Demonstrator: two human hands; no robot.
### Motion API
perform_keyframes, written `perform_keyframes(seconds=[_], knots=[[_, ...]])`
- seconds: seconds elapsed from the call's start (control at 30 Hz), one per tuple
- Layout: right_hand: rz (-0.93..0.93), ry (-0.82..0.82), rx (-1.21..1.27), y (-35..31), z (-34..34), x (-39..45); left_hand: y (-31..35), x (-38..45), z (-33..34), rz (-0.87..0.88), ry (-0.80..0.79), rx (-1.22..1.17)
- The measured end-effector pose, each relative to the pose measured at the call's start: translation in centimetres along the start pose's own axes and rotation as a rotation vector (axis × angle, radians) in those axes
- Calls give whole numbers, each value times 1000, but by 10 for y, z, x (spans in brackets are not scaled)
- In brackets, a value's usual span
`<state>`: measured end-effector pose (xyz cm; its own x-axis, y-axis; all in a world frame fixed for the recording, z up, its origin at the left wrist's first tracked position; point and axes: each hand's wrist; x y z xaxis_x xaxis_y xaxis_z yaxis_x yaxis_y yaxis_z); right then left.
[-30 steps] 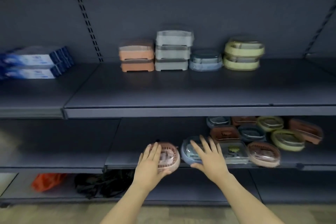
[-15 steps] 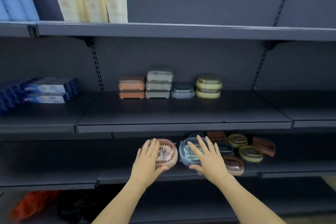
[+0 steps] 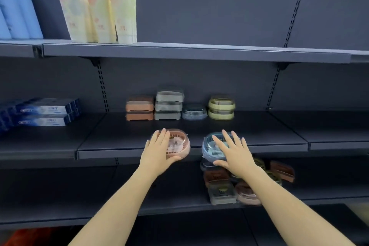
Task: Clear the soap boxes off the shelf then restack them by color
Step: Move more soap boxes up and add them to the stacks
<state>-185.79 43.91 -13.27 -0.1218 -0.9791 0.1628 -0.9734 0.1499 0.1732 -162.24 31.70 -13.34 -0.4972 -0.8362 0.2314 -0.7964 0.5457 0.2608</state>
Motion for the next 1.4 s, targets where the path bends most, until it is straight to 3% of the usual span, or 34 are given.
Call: perform_keyframes(seconds=[0.5, 0.83, 1.23, 1.4], knots=[[-25, -92, 165, 20, 23, 94, -19, 78, 26, -76, -106, 24], [-36, -64, 316, 26, 41, 158, -30, 128, 37, -66, -141, 63], [-103, -44, 349, 31, 53, 186, -28, 152, 50, -126, -27, -27], [-123, -29, 355, 31, 54, 186, -25, 154, 51, -153, -10, 40]])
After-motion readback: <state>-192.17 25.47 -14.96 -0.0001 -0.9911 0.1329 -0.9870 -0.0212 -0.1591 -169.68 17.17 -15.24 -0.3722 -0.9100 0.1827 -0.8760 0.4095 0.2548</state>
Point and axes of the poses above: each hand's wrist, its own x-axis towards the middle knuckle, its own z-axis out of the palm, y = z × x, and after that the axes turned 7 degrees about -z, right-handed
